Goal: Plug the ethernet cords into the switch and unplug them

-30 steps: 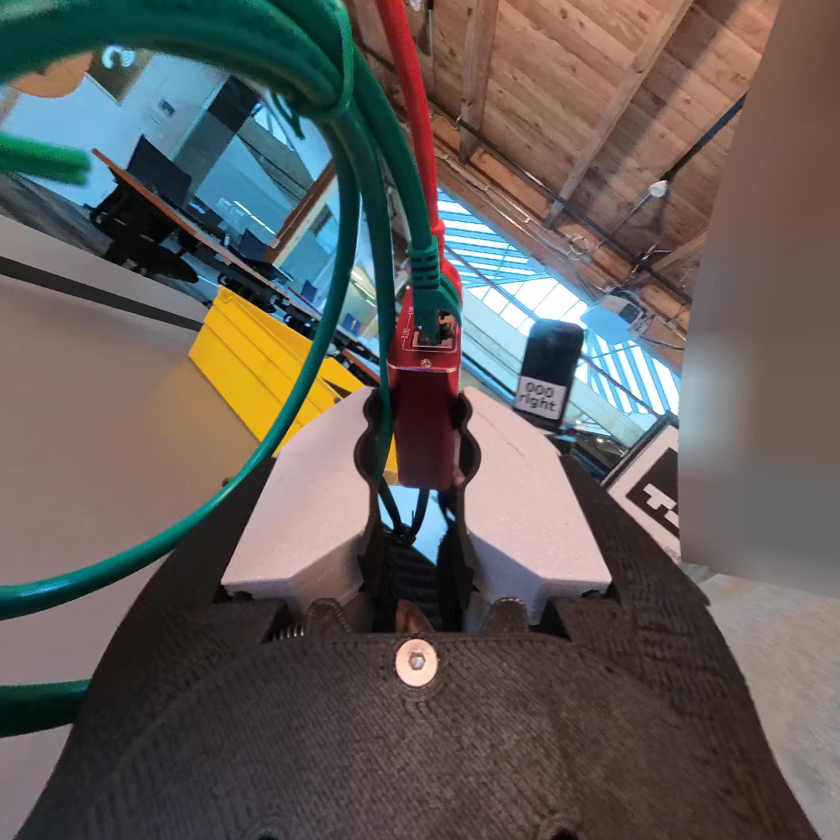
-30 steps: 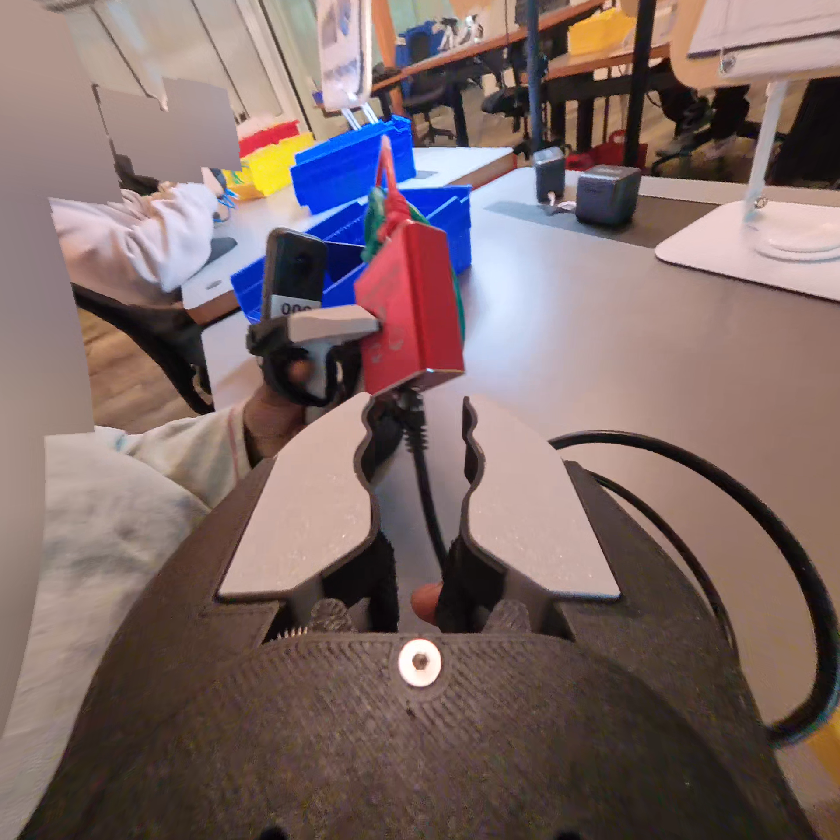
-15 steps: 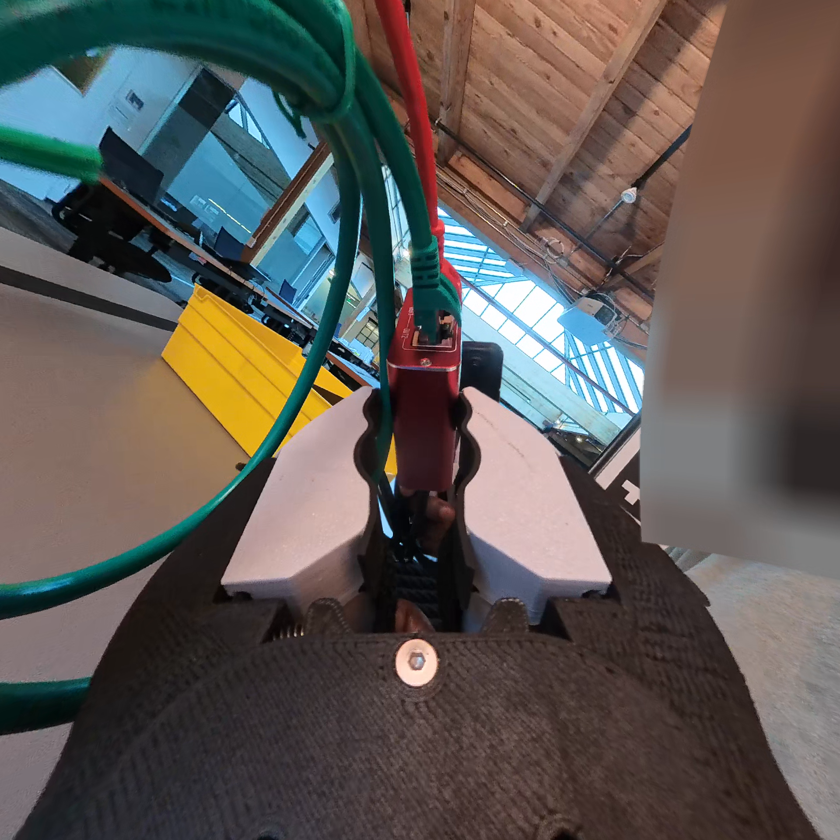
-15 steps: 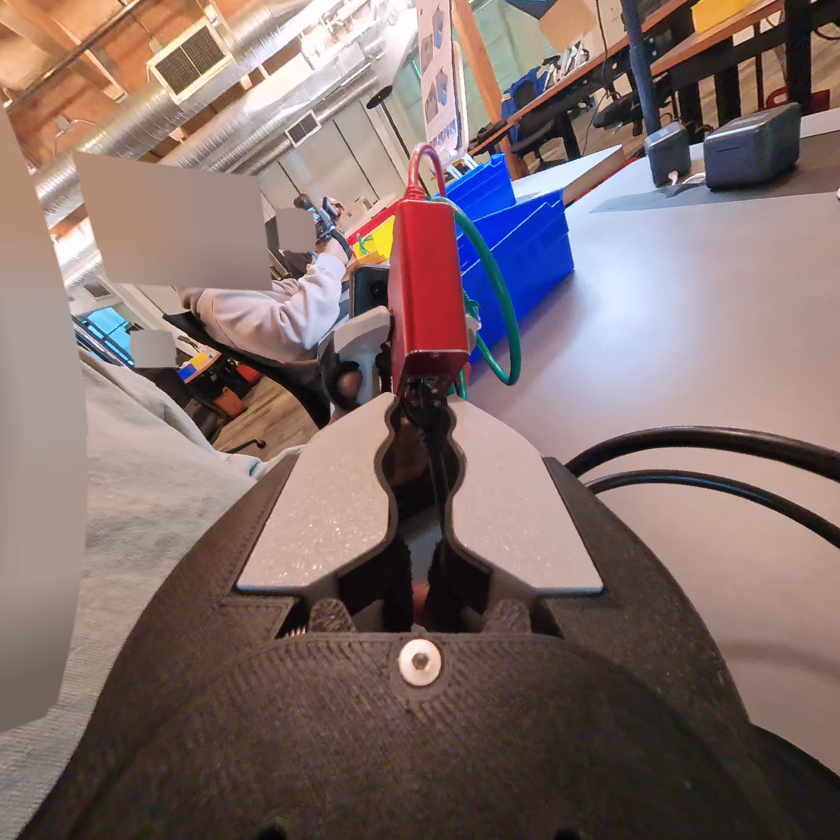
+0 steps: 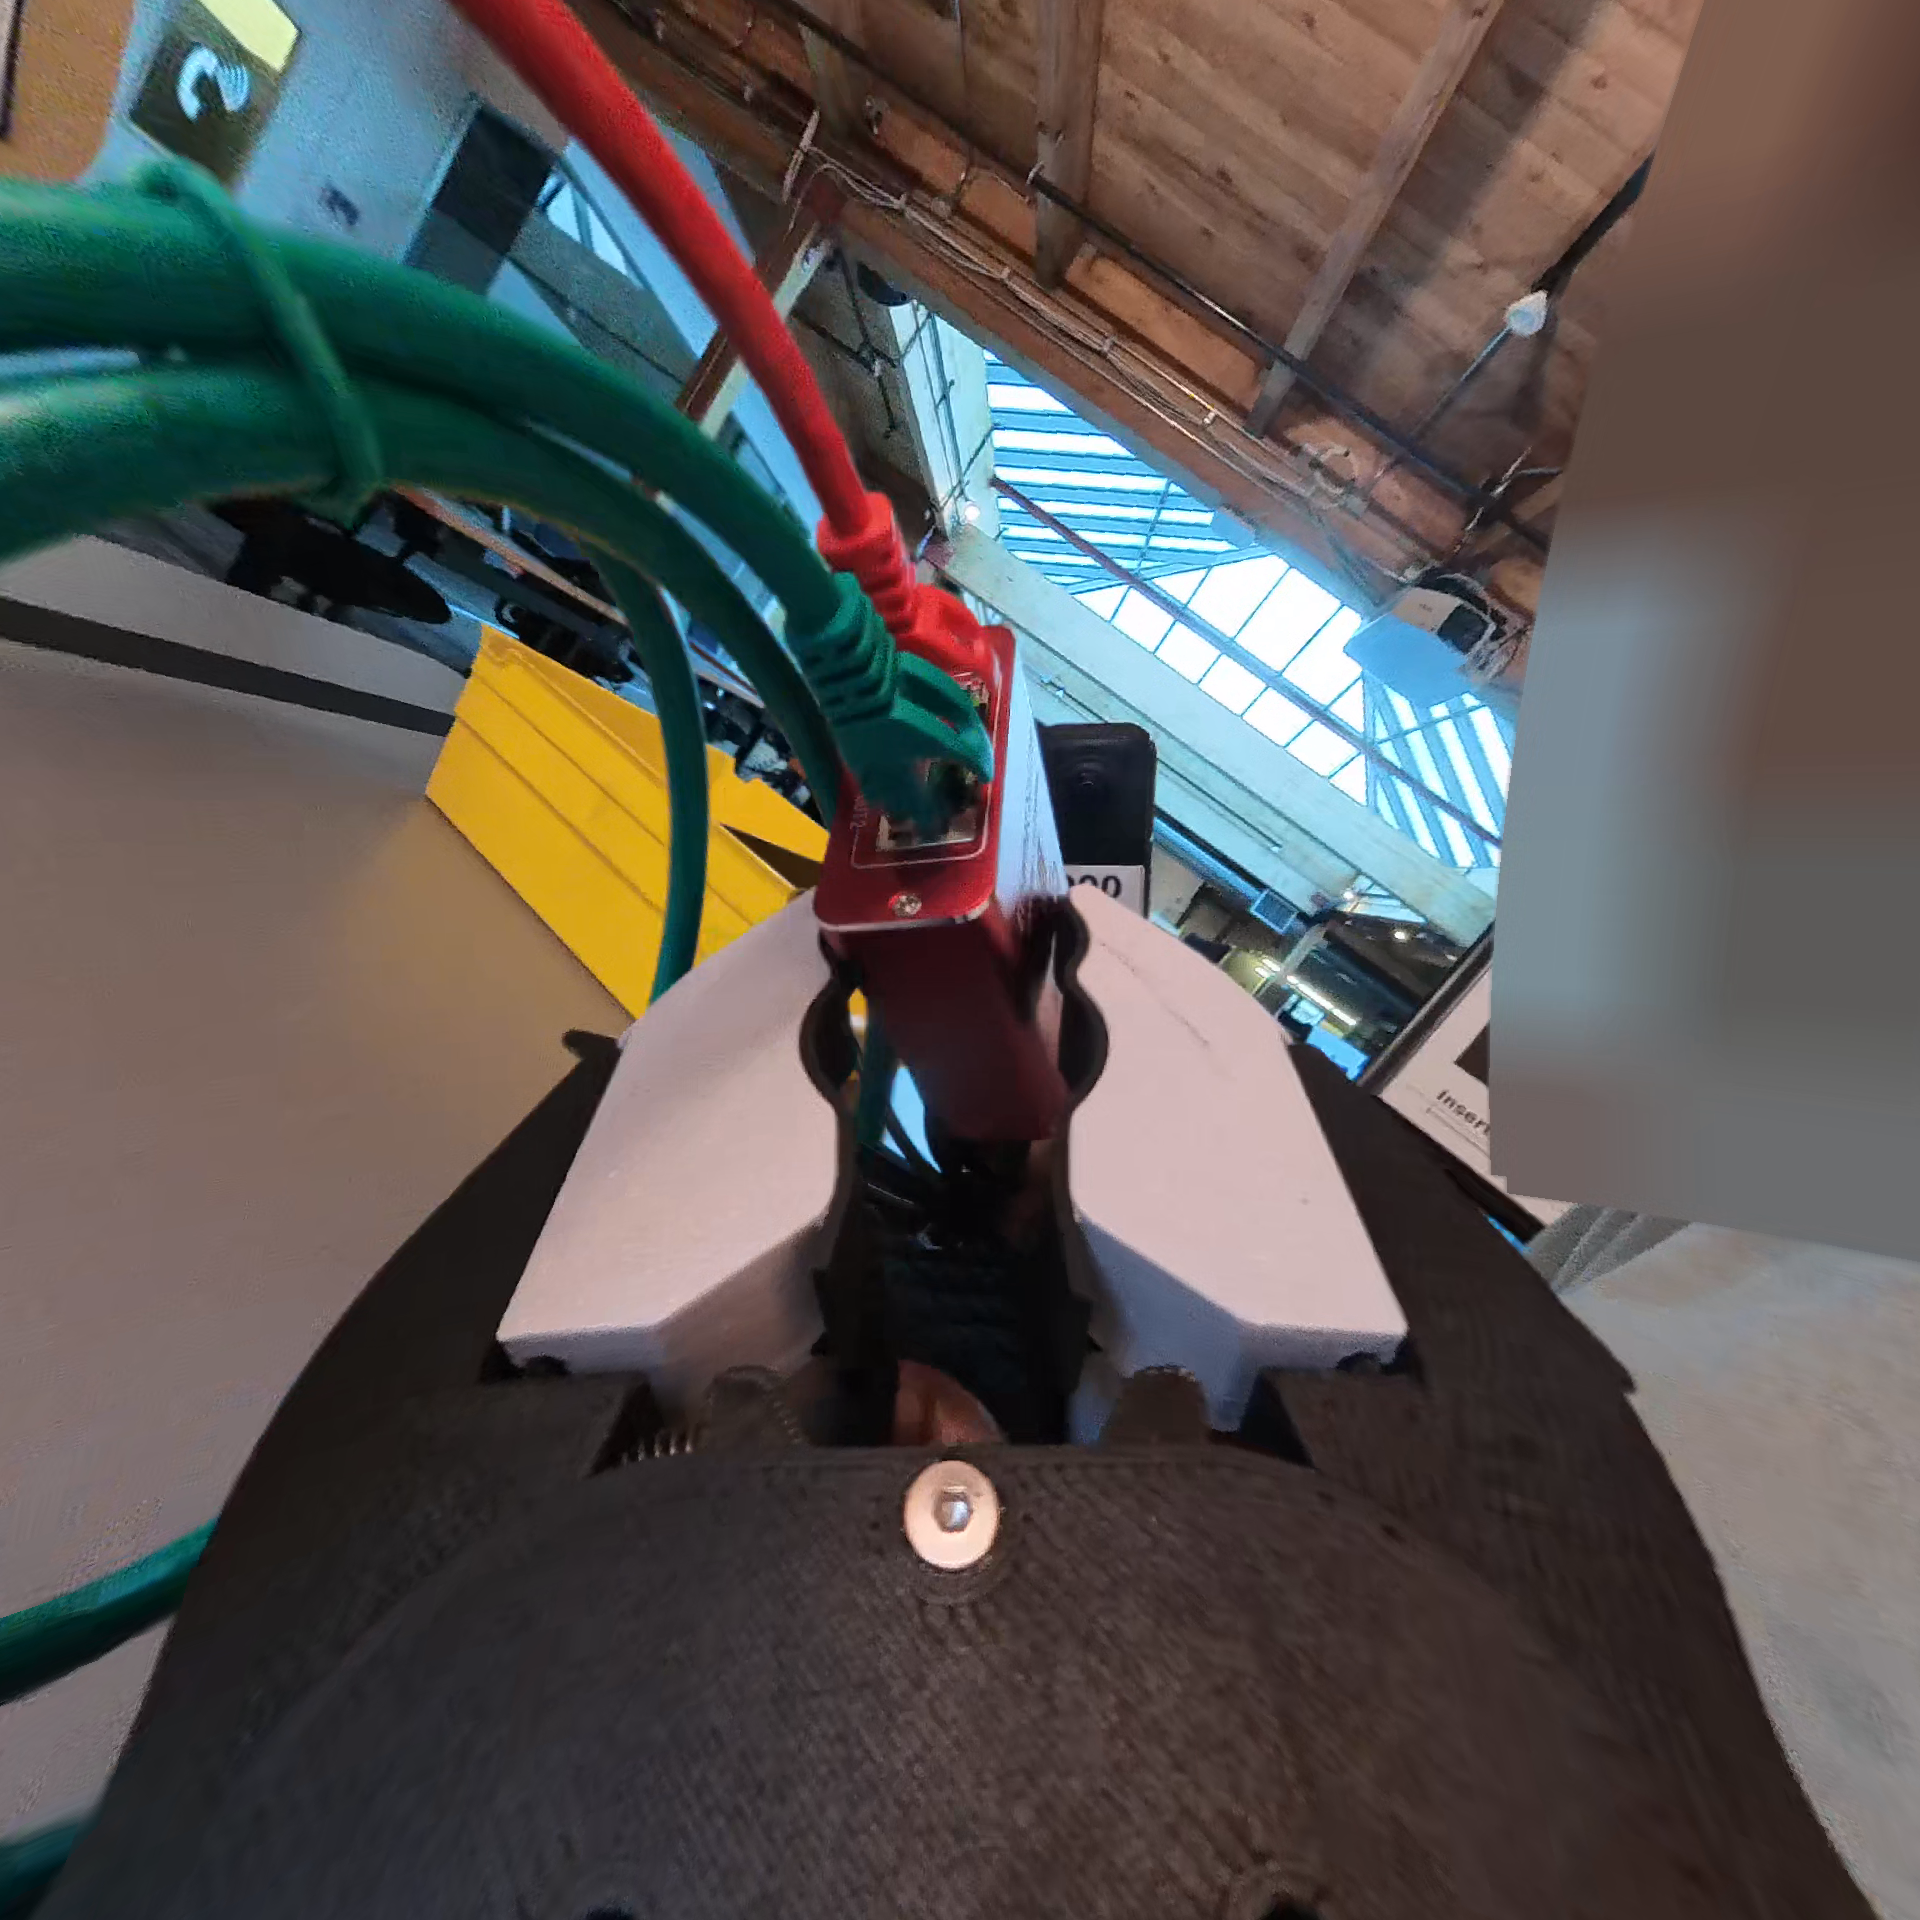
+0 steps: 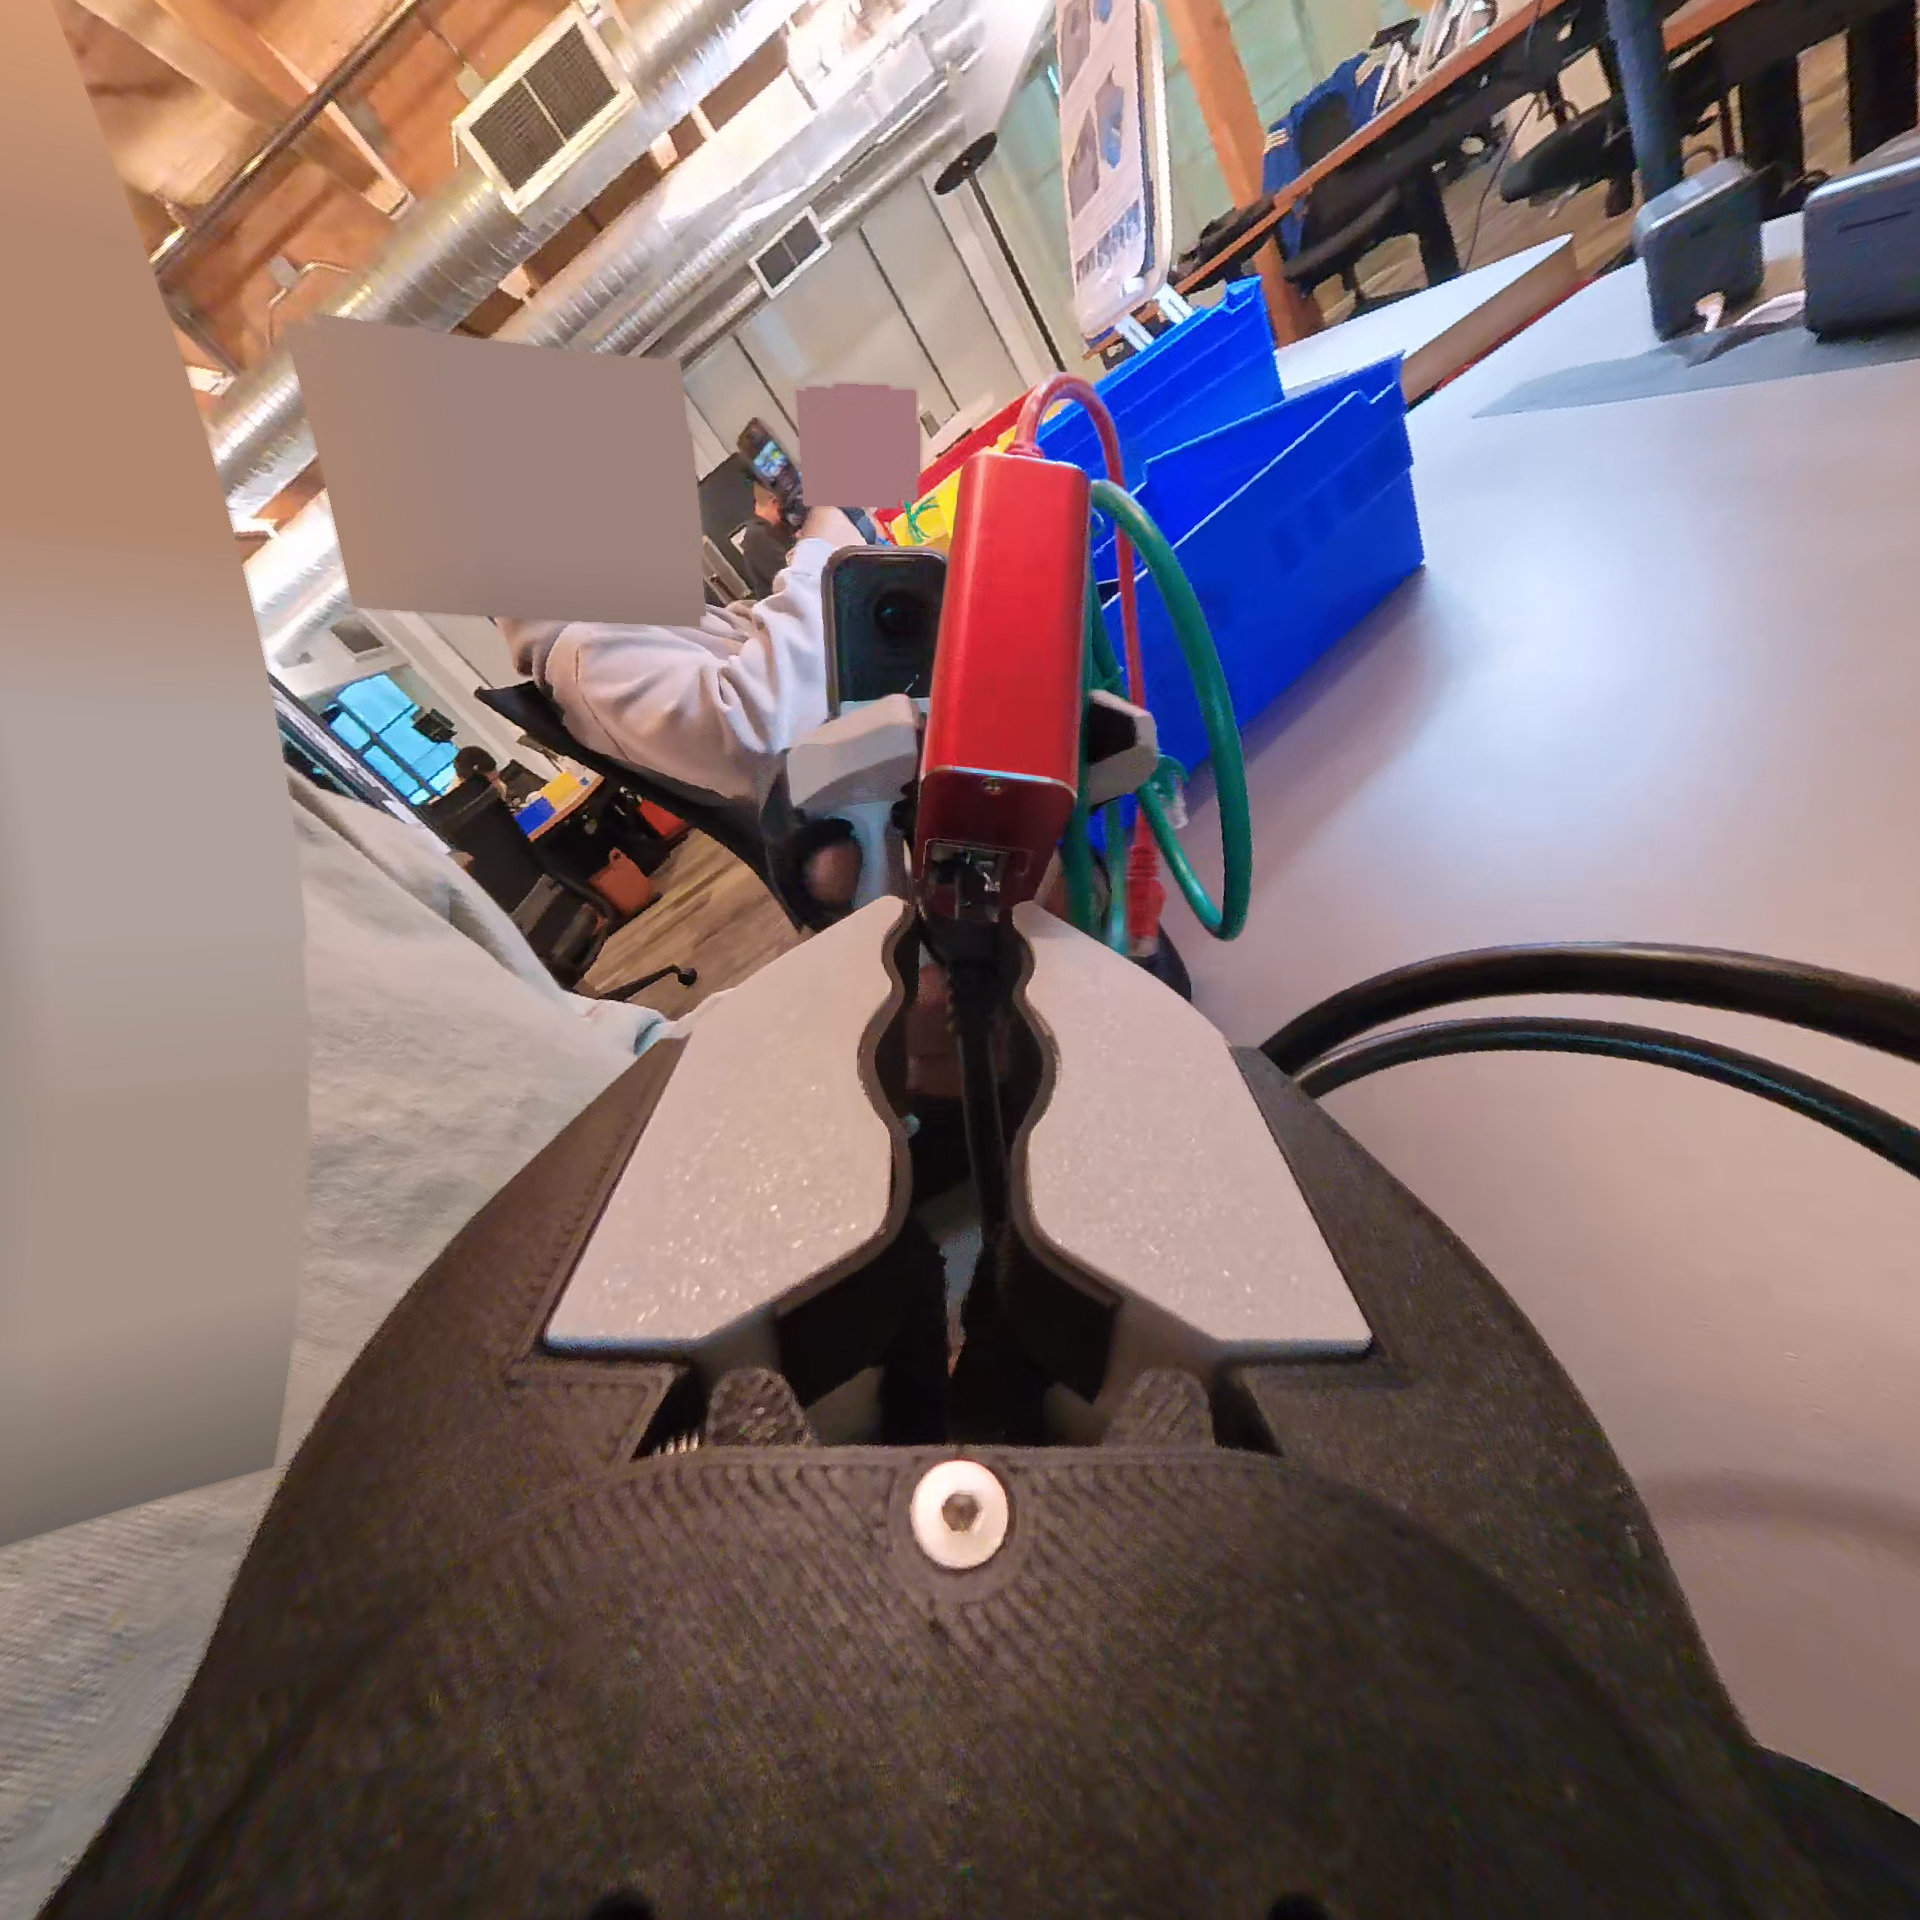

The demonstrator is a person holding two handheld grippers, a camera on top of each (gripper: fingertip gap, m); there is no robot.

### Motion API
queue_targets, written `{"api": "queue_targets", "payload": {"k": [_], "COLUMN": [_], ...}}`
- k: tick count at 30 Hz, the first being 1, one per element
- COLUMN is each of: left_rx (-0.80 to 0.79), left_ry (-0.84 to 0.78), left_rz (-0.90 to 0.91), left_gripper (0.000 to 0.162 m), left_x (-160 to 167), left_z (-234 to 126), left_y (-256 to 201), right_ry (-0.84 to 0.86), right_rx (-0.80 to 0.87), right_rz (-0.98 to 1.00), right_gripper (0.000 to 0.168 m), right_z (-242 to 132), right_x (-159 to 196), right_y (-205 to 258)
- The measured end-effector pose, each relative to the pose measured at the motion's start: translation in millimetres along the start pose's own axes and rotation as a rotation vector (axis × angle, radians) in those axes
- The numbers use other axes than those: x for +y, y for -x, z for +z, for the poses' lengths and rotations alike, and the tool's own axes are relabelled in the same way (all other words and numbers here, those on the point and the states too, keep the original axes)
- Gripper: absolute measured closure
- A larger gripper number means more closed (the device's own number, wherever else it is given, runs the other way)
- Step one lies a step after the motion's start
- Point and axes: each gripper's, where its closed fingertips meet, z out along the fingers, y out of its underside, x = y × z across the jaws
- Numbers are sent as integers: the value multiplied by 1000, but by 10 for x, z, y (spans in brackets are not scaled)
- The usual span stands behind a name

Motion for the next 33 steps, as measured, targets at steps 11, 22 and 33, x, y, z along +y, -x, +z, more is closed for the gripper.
{"api": "queue_targets", "payload": {"k": [11,22,33], "left_rx": [8,-40,23], "left_ry": [-63,-58,-91], "left_rz": [18,131,186], "left_gripper": [129,129,128], "left_x": [-80,-60,-115], "left_z": [-31,-50,-56], "left_y": [-34,-58,-165], "right_ry": [-86,-106,-94], "right_rx": [-44,115,365], "right_rz": [85,-107,-521], "right_gripper": [153,154,154], "right_z": [36,21,-29], "right_x": [-90,-120,-222], "right_y": [17,-59,14]}}
